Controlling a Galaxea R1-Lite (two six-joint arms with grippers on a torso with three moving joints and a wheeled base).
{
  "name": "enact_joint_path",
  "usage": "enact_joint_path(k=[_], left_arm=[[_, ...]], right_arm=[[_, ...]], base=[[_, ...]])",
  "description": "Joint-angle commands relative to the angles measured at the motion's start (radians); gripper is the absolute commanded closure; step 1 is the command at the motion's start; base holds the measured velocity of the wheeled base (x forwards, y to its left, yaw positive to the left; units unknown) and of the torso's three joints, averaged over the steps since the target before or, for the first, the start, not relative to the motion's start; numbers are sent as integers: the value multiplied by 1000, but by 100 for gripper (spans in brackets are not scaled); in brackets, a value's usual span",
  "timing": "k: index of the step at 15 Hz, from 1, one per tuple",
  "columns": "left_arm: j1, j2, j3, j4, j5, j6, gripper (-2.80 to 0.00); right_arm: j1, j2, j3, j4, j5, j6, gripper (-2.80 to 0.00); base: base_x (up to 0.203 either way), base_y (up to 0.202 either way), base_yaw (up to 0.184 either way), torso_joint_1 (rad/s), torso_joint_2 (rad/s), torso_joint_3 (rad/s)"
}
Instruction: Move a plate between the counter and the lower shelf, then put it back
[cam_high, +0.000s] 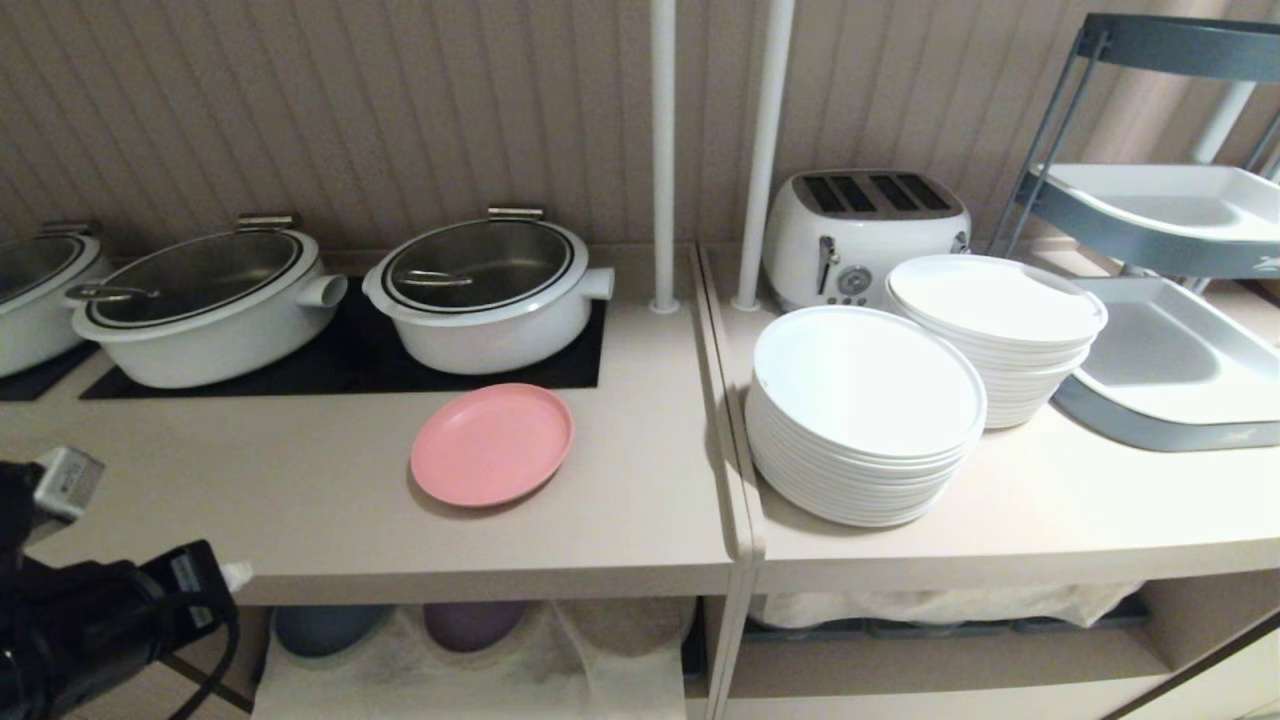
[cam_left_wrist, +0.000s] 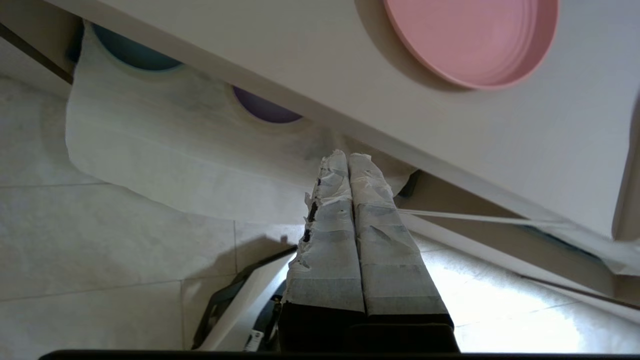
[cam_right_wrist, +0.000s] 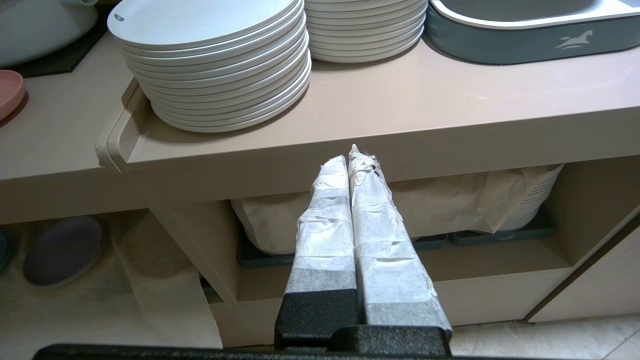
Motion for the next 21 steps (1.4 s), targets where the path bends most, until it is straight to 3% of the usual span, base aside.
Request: enact_joint_path(k=[1, 9, 14, 21], left_arm=[[-15, -87, 15, 29, 1, 13, 0], [-20, -155, 25, 73, 2, 17, 0], [12, -206, 99, 92, -2, 23, 0], [101, -341, 179, 73, -89, 225, 0]], right_arm=[[0, 0, 0, 1, 0, 0, 0], [0, 0, 0, 1, 0, 0, 0], [0, 0, 0, 0, 0, 0, 0], [0, 0, 0, 1, 0, 2, 0]], base=[[0, 0, 0, 0, 0, 0], [0, 0, 0, 0, 0, 0], [0, 0, 0, 0, 0, 0], [0, 0, 0, 0, 0, 0]])
